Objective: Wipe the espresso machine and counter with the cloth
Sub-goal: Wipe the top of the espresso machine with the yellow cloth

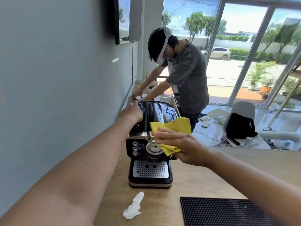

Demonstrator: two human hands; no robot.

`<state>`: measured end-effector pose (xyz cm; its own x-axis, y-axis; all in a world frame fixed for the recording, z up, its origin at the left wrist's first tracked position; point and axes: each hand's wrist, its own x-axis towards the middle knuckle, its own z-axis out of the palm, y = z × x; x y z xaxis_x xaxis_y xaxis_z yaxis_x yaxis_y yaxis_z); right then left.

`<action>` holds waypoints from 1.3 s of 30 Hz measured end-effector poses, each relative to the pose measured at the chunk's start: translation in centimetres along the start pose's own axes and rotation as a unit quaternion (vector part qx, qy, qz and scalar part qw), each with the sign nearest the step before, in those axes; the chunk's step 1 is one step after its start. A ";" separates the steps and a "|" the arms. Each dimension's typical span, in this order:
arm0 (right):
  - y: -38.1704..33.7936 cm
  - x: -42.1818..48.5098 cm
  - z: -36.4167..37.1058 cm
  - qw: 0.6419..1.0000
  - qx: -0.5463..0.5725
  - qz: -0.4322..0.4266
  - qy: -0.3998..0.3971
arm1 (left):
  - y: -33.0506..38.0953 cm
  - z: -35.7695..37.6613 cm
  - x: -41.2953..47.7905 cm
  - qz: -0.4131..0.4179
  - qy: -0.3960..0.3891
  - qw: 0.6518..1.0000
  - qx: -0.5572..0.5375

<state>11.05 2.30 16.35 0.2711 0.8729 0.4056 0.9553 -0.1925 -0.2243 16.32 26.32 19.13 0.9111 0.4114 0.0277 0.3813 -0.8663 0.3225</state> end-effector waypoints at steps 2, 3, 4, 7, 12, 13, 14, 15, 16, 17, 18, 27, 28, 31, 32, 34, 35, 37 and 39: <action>0.7 -1.5 -0.2 0.998 -0.049 -0.017 0.017 | -0.1 0.0 0.0 0.000 -0.001 1.000 0.006; 1.1 -2.3 -0.2 0.997 -0.067 -0.018 0.027 | -0.1 0.0 -0.1 0.001 -0.001 1.000 0.008; 1.5 -3.0 -0.1 0.996 -0.081 -0.020 0.034 | 0.0 0.0 -0.2 0.000 -0.001 1.000 0.012; 2.2 -4.9 -0.2 0.993 -0.109 -0.012 0.035 | 0.0 0.0 -0.4 -0.006 -0.002 1.000 0.015; 3.2 -6.8 -0.8 0.961 -0.182 0.140 0.154 | -0.2 0.0 -0.5 -0.008 0.004 1.000 0.018; 3.2 -6.8 -0.8 0.939 -0.161 0.213 0.217 | -0.2 0.0 -0.5 -0.007 0.007 1.000 0.015; 3.0 -6.4 -1.2 0.908 -0.107 0.287 0.285 | -0.3 0.1 -0.5 -0.007 0.011 1.000 0.010; 2.9 -5.7 -1.7 0.868 -0.038 0.350 0.350 | -0.3 0.2 -0.4 -0.009 0.012 1.000 0.004; 2.7 -4.7 -2.5 0.825 0.034 0.396 0.403 | -0.3 0.2 -0.4 -0.010 0.012 1.000 -0.003; 2.5 -3.7 -3.4 0.790 0.088 0.415 0.442 | -0.3 0.2 -0.3 -0.009 0.012 1.000 -0.008; 2.5 -2.5 -4.4 0.772 0.120 0.415 0.466 | -0.2 0.1 -0.4 -0.008 0.011 1.000 -0.011; 2.9 10.7 -7.2 0.779 0.157 0.314 0.520 | -1.0 0.1 0.0 -0.055 0.003 0.992 -0.111; 3.5 11.7 -6.9 0.774 0.178 0.319 0.517 | -1.1 0.0 0.1 -0.048 0.007 0.992 -0.119; 6.3 12.5 -4.9 0.761 0.253 0.403 0.441 | -1.0 0.1 0.3 -0.028 0.007 0.992 -0.125; 7.0 12.3 -4.1 0.771 0.250 0.436 0.391 | -1.0 0.2 0.4 -0.033 0.007 0.991 -0.129; 7.8 11.4 -2.7 0.810 0.158 0.478 0.301 | -1.1 0.3 0.7 -0.056 0.005 0.987 -0.147; 7.9 11.0 -2.2 0.826 0.107 0.477 0.281 | -1.2 0.4 0.8 -0.062 0.005 0.987 -0.150; 7.7 10.9 -1.7 0.862 0.041 0.431 0.263 | -1.2 0.5 1.2 -0.063 0.006 0.987 -0.151; 6.7 11.1 -1.6 0.886 -0.058 0.400 0.229 | -1.3 0.7 1.3 -0.067 0.010 0.986 -0.152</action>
<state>20.61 9.98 20.79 0.8605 0.1688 0.4806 0.4350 -0.7345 -0.5209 17.10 27.74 18.15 0.8514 0.5242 -0.0176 0.4309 -0.6801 0.5932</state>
